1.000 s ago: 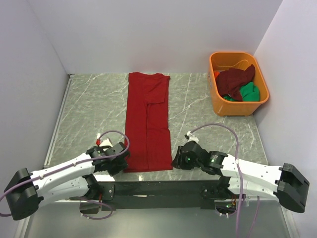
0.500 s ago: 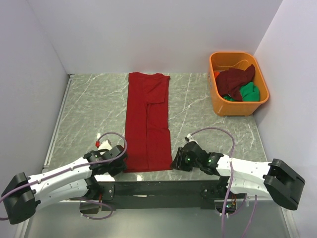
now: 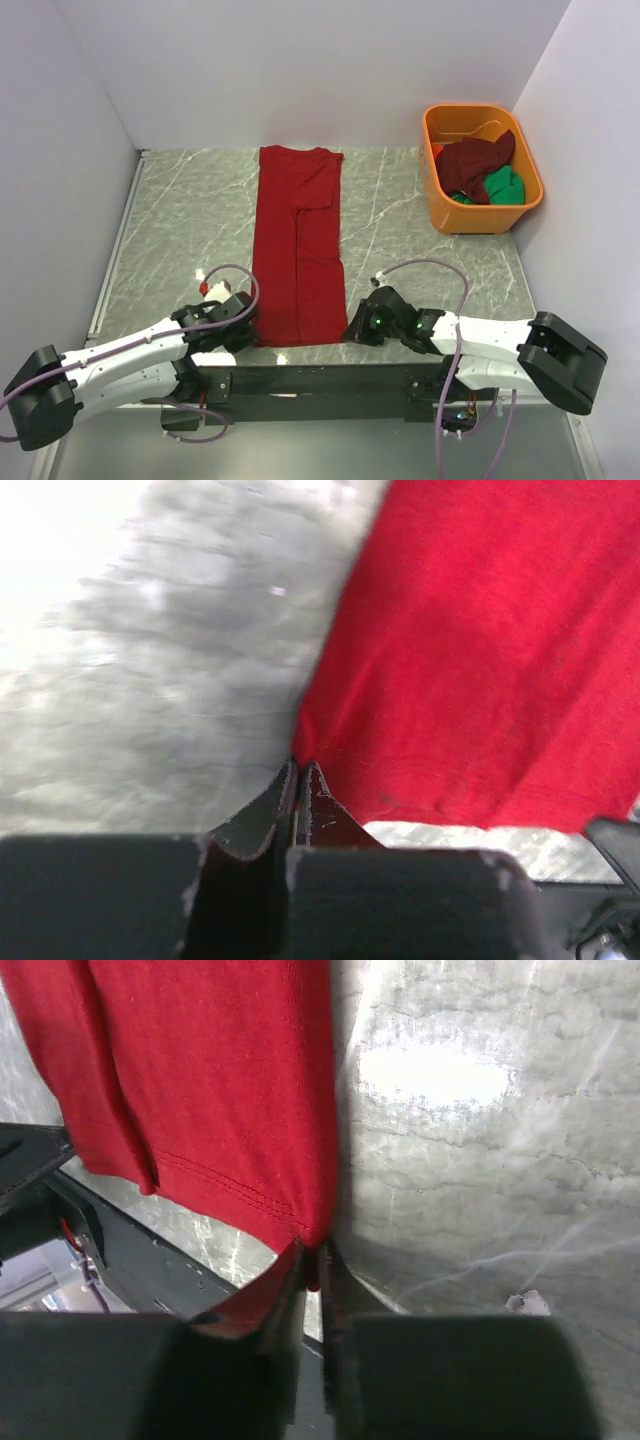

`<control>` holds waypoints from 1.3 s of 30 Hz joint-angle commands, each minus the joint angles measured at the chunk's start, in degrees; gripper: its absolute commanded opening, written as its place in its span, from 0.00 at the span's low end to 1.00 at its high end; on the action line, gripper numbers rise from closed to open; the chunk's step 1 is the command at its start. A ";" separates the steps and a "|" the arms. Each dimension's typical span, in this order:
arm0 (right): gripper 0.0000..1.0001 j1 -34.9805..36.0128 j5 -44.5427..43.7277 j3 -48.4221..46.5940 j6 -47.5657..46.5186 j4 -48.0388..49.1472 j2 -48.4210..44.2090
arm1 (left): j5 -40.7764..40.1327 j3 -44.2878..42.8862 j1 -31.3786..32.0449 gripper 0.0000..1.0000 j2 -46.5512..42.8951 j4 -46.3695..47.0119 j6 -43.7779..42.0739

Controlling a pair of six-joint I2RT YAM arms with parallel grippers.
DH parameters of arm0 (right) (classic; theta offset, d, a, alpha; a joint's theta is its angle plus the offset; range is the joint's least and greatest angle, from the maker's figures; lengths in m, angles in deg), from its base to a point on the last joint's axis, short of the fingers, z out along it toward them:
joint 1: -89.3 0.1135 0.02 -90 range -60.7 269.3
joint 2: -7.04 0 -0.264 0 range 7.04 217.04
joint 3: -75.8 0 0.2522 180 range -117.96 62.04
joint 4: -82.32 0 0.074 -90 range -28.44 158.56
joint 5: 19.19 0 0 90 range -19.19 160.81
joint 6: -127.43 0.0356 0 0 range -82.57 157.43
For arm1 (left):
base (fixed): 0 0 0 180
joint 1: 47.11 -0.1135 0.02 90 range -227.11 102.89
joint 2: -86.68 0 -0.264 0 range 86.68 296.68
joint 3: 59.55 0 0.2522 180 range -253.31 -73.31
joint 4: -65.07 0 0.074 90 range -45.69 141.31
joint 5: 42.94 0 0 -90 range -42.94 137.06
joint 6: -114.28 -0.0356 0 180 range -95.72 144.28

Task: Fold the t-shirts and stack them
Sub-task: Fold the tshirt

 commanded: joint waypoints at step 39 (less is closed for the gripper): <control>0.00 -4.04 -16.24 -28.38 -18.05 -25.42 3.31 | 1.19 -19.00 -6.75 0.00 12.46 11.33 -18.32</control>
